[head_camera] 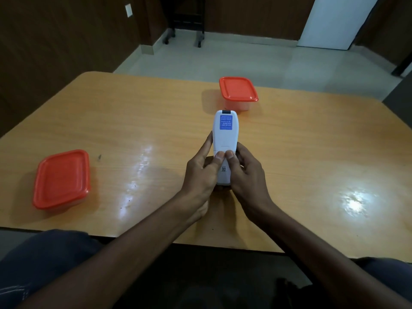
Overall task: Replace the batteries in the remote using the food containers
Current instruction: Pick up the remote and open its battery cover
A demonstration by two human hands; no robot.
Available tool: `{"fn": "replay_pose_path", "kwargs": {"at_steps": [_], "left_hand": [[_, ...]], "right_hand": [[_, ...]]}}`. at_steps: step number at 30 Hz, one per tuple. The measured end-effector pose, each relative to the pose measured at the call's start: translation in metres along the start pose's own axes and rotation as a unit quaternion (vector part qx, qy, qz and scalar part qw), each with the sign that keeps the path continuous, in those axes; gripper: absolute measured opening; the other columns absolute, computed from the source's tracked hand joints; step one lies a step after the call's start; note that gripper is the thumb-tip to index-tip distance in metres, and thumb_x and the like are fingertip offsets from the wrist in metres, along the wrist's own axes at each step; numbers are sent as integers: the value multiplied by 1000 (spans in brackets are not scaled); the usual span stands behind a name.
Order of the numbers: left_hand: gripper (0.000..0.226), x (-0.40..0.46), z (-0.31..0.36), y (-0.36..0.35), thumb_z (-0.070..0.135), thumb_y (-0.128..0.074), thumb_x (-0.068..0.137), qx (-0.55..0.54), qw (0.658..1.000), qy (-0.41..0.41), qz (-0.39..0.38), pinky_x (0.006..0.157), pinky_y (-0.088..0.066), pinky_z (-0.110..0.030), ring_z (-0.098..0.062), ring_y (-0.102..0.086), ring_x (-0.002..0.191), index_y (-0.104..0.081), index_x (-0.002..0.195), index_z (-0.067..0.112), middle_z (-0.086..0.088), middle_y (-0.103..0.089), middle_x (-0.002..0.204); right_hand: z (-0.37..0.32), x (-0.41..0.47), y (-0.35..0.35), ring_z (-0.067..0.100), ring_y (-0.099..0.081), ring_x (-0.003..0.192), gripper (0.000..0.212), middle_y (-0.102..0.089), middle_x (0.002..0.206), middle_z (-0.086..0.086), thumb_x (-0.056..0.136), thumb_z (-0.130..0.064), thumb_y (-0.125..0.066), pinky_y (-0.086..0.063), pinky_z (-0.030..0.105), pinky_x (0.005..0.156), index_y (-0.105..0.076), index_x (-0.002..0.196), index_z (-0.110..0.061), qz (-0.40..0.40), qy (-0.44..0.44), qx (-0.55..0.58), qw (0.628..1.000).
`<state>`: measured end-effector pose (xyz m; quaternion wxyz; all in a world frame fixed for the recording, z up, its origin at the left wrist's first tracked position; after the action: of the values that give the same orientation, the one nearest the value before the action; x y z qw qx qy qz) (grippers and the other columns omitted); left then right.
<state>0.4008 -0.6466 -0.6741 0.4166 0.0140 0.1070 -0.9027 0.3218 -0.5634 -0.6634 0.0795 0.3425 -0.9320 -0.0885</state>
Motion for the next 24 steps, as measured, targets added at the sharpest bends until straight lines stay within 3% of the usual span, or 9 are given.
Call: {"fn": "replay_pose_path", "kwargs": {"at_steps": [4, 9, 12, 14, 16, 19, 21, 24], "left_hand": [[58, -4, -1, 2, 20, -58, 100, 2, 1000, 6, -2, 70, -62, -36, -21, -67, 102, -38, 150, 43, -5, -71, 111], [57, -4, 9, 4, 28, -55, 102, 42, 999, -10, -5, 69, -63, -31, -12, -63, 98, -34, 151, 47, 9, -66, 109], [54, -5, 17, 1, 36, -55, 100, 43, 999, -23, 11, 73, -64, -35, -16, -66, 101, -37, 149, 47, 8, -67, 113], [54, -6, 20, -2, 36, -56, 100, 40, 998, -39, 26, 71, -64, -35, -19, -67, 103, -38, 150, 45, 4, -68, 115], [54, -8, 22, -5, 35, -55, 100, 43, 997, -59, 34, 66, -63, -32, -20, -67, 103, -37, 151, 44, 2, -68, 114], [55, -10, 23, -6, 32, -53, 102, 75, 990, -99, 58, 74, -64, -36, -10, -67, 98, -32, 153, 42, 15, -66, 106], [56, -11, 19, -5, 30, -52, 102, 79, 988, -107, 73, 81, -63, -34, -11, -67, 101, -32, 154, 41, 7, -68, 114], [56, -12, 13, -3, 30, -53, 102, 78, 988, -109, 84, 80, -60, -22, -20, -66, 110, -32, 153, 41, -4, -66, 124]], "right_hand": [[4, 0, -3, 20, -66, 114, 39, -66, 127, -1, 105, -31, -50, -62, 50, 84, -50, 144, -32, -30, -29, 35, 999], [-2, 3, -2, 16, -66, 112, 39, -66, 123, -11, 105, -32, -50, -63, 46, 85, -47, 143, -40, -54, -40, 45, 997], [-9, 6, 1, 16, -69, 102, 36, -65, 121, -7, 107, -35, -45, -64, 39, 70, -49, 142, -34, -43, -21, 26, 999], [-14, 6, 2, 7, -72, 87, 31, -63, 115, -10, 107, -36, -43, -63, 32, 58, -49, 137, -34, -30, -1, 21, 999], [-16, 4, 1, -7, -68, 85, 29, -61, 114, -12, 106, -35, -44, -59, 22, 54, -48, 135, -32, -15, 16, 22, 1000], [-17, 2, 0, 2, -67, 99, 35, -63, 123, -4, 106, -33, -46, -60, 20, 63, -49, 140, -23, 14, 45, -15, 999], [-15, -1, -2, 7, -66, 106, 37, -65, 126, -4, 106, -32, -46, -62, 24, 76, -48, 142, -24, 27, 64, -45, 997], [-13, -5, -4, 6, -65, 105, 36, -64, 124, -8, 106, -32, -48, -62, 31, 83, -48, 142, -25, 38, 81, -71, 993]]}}
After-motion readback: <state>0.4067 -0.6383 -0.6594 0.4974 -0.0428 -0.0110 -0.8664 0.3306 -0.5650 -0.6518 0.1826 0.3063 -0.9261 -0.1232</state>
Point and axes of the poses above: each hand's wrist, its own x-axis towards the middle knuckle, its own y-axis out of the back of the hand, z = x × y, the point moved 7 cm from there along x, towards the middle knuckle
